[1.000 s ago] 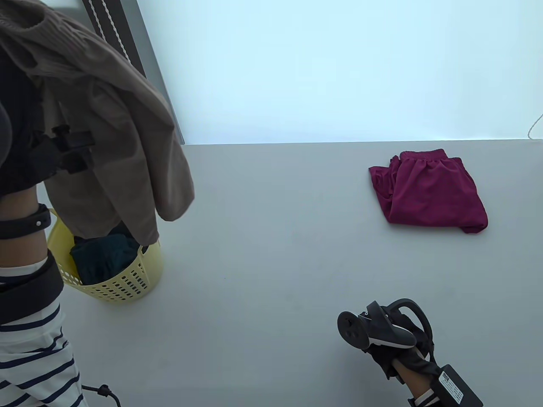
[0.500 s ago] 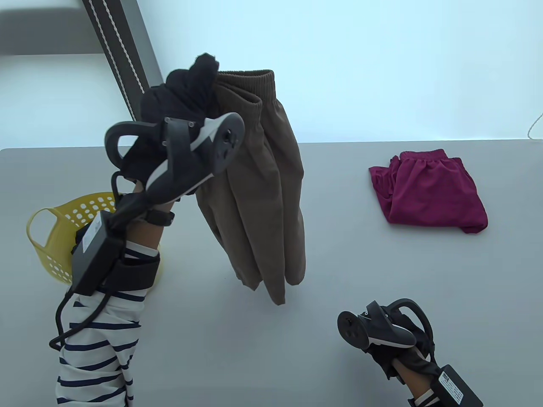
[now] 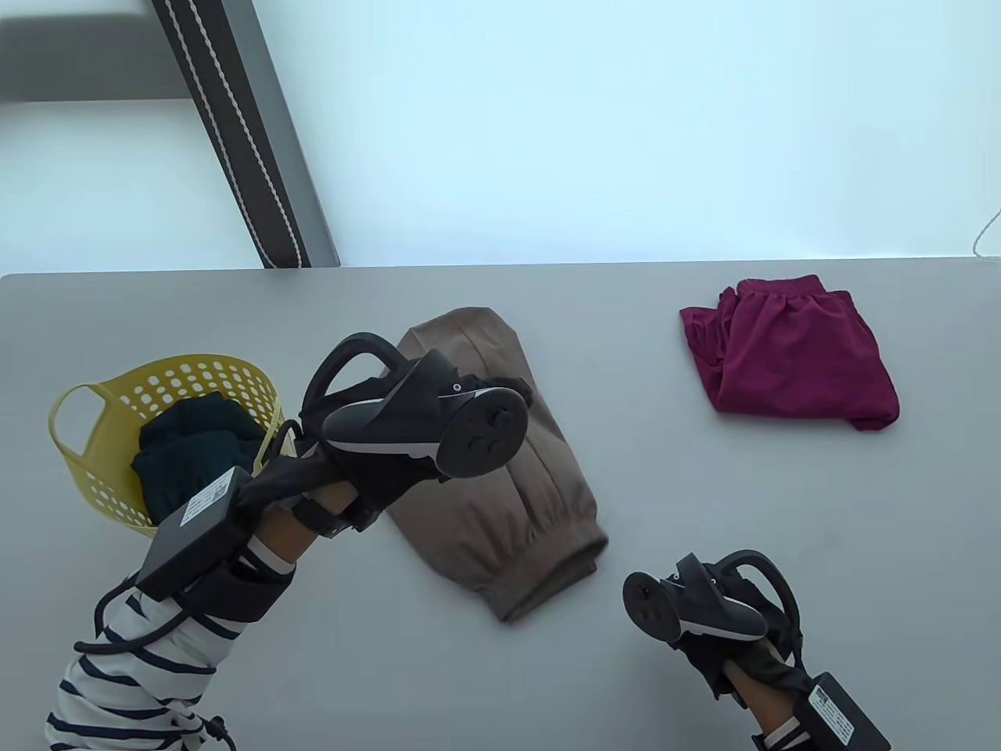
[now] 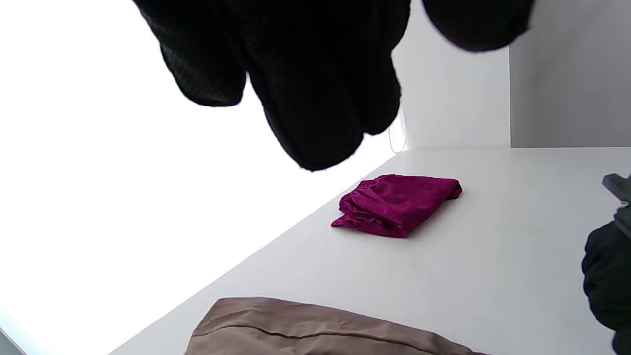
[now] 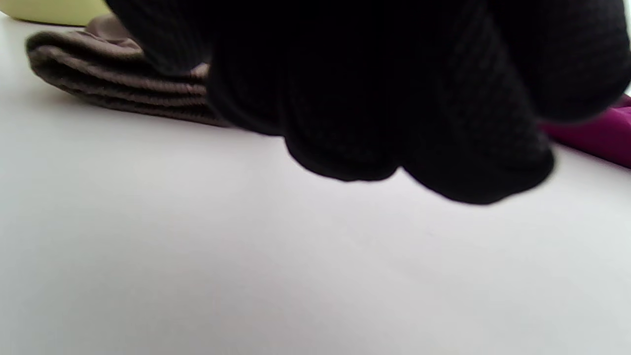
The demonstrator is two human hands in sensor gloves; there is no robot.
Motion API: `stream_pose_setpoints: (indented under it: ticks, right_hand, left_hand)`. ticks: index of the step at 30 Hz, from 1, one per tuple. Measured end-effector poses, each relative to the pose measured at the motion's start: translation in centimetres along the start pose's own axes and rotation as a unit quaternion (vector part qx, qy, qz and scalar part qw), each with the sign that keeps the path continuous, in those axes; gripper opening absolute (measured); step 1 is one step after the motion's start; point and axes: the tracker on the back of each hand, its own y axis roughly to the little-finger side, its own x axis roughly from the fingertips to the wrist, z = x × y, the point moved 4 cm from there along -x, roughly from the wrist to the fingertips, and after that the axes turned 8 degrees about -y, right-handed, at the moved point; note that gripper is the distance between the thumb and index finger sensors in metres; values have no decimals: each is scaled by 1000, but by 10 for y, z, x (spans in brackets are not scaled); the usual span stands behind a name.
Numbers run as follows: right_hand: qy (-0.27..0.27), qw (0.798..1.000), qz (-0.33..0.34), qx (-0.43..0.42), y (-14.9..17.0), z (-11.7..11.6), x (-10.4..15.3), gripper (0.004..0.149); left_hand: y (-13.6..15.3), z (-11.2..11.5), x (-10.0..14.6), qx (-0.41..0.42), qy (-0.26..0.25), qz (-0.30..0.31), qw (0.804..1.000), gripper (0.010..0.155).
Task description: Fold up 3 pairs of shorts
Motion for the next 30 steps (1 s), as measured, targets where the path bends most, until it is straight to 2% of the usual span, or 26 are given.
stream_pose_setpoints:
  ticks: [2, 4, 6, 7, 8, 9, 13, 14, 16, 17, 18, 19, 21, 25, 27, 30]
  right_hand:
    - [0, 1000, -3, 0, 1, 0, 0, 40]
    - [0, 1000, -6, 1, 2, 0, 0, 40]
    - [4, 1000, -16, 0, 5, 1, 0, 40]
    - [8, 1000, -23, 0, 7, 2, 0, 40]
    - [16, 999, -37, 0, 11, 3, 1, 40]
    - [26, 998, -50, 1, 14, 5, 1, 40]
    - [71, 992, -109, -7, 31, 10, 5, 40]
    - [72, 991, -113, -10, 32, 10, 5, 40]
    - [69, 991, -114, -19, 33, 9, 4, 40]
    - [66, 992, -110, -20, 32, 8, 4, 40]
    - [63, 992, -108, -19, 32, 8, 4, 40]
    - [63, 992, -107, -16, 31, 8, 4, 40]
    - [64, 992, -106, -15, 30, 9, 4, 40]
    - [67, 992, -109, -22, 33, 10, 5, 40]
    - [69, 991, -111, -22, 34, 10, 6, 40]
    - [72, 991, -114, -26, 35, 11, 6, 40]
  left_hand:
    - [-3, 10, -13, -2, -6, 10, 1000, 60]
    - [-12, 33, -28, 22, 11, 20, 1000, 59]
    - [-30, 75, -46, 28, 60, 44, 997, 61]
    - [-45, 104, -57, 13, 84, 59, 995, 63]
    - [-53, 119, -61, 3, 93, 68, 993, 66]
    - [-66, 144, -68, -13, 105, 81, 991, 69]
    - [-110, 234, -90, -27, 179, 113, 977, 95]
    - [-117, 249, -93, -21, 195, 117, 974, 98]
    - [-133, 286, -99, -8, 237, 118, 964, 91]
    - [-137, 298, -102, -12, 246, 116, 962, 77]
    - [-139, 302, -104, -14, 246, 114, 962, 70]
    - [-136, 296, -108, 7, 208, 112, 972, 64]
    - [-126, 280, -113, 48, 102, 59, 992, 41]
    - [-91, 230, -111, 36, -27, 9, 999, 39]
    - [-72, 204, -101, 58, -66, -9, 996, 39]
    - [-43, 157, -66, 64, -126, -6, 990, 38]
